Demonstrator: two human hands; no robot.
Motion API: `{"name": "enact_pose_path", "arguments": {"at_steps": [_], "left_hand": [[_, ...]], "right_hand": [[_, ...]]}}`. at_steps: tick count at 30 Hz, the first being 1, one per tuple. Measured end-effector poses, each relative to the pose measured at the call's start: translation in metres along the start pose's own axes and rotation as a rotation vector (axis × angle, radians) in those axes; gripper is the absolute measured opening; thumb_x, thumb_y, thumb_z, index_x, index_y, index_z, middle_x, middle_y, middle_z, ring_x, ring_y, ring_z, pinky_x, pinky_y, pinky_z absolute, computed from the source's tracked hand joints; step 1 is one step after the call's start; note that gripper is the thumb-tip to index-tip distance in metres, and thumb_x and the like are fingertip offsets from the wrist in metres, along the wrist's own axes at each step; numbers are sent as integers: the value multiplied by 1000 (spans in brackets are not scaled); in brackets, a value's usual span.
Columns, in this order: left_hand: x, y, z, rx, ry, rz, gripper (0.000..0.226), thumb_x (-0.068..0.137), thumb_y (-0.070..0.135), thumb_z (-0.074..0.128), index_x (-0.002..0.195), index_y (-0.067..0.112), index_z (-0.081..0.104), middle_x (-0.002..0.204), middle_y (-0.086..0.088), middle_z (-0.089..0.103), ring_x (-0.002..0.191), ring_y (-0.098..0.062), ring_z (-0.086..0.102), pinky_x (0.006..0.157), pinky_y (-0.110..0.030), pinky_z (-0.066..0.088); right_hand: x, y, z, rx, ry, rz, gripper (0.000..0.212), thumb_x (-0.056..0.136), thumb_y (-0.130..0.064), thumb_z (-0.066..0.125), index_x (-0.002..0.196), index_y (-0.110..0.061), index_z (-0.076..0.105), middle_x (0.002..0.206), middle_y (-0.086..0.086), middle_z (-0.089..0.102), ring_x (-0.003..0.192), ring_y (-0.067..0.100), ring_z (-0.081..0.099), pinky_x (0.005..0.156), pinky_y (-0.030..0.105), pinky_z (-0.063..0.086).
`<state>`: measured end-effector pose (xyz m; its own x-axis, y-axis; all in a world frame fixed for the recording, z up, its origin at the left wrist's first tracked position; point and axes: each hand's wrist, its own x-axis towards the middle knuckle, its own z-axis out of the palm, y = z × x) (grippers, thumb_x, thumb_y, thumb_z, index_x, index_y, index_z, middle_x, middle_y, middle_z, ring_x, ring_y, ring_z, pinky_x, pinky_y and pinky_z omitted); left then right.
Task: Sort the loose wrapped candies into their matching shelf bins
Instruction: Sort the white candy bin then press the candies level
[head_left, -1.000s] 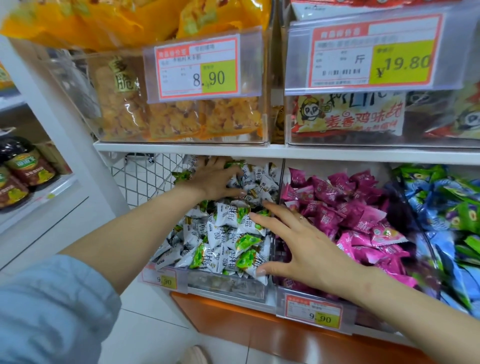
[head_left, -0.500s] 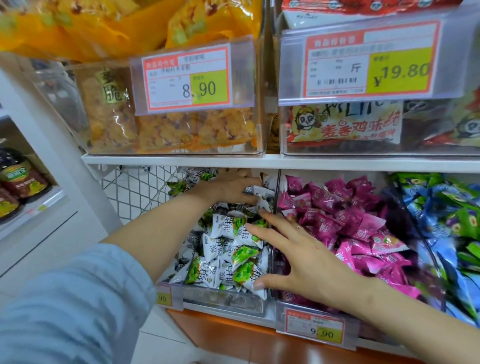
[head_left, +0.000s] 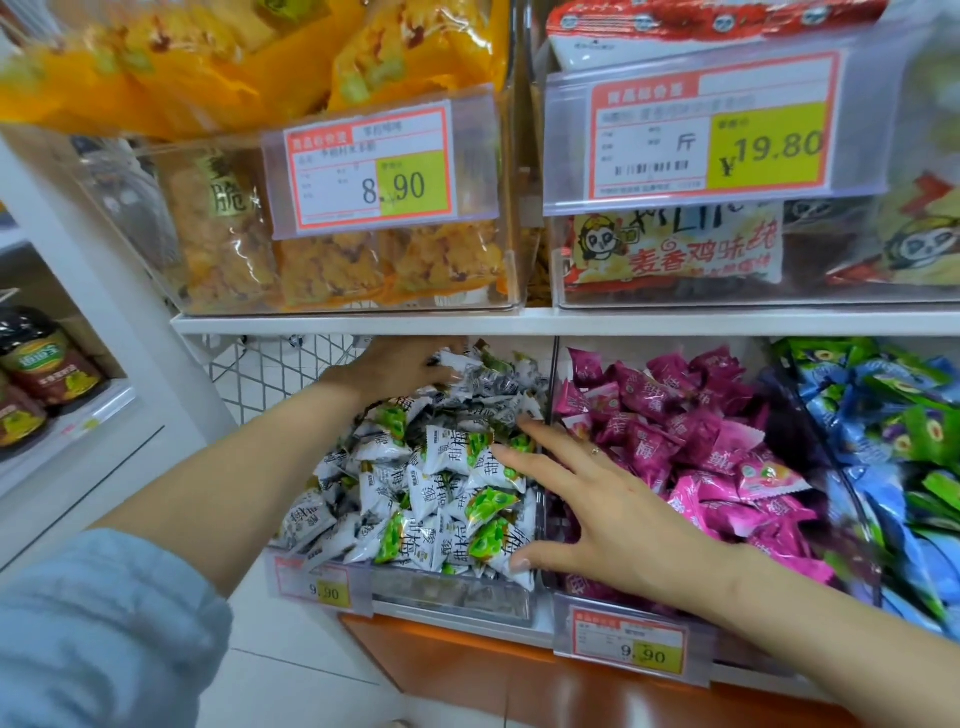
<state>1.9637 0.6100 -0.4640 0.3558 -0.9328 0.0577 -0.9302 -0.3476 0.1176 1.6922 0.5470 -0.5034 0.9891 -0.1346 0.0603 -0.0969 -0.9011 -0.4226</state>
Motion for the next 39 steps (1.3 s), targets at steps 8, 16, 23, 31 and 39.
{"name": "enact_pose_path", "arguments": {"at_steps": [8,16,23,31,39], "left_hand": [[-8,-4,-4,2,24,3,30,88,24,63,118,25,56,135,7,49,114,-18,48,83,-21,30],[-20,6,-6,-214,29,-194,47,92,29,56,133,9,45,124,-17,57,110,-30,54,76,-26,36],[-74,15,-21,-279,200,-174,44,94,40,51,132,18,50,136,-1,50,125,-20,45,95,-24,33],[-156,16,30,-253,284,-447,66,90,51,37,145,18,27,153,-12,22,141,-24,18,112,-37,18],[-147,31,58,-280,276,-321,77,82,67,26,146,23,27,156,-1,16,143,-19,17,114,-37,18]], "right_hand": [[-1,1,1,5,2,-11,88,73,-70,49,144,-49,3,155,-19,-12,145,13,4,117,34,20],[0,3,3,14,37,-27,88,73,-70,51,144,-49,4,155,-18,-10,145,15,7,114,32,20],[0,-2,3,-68,58,4,84,80,-65,52,146,-45,3,156,-14,-8,143,15,12,112,30,23],[11,-8,10,-286,168,-18,78,75,-73,27,146,-39,20,152,7,29,142,32,20,110,59,16],[27,-19,17,-537,262,-67,48,77,-51,52,121,-32,62,127,15,59,106,34,62,85,56,48]]}}
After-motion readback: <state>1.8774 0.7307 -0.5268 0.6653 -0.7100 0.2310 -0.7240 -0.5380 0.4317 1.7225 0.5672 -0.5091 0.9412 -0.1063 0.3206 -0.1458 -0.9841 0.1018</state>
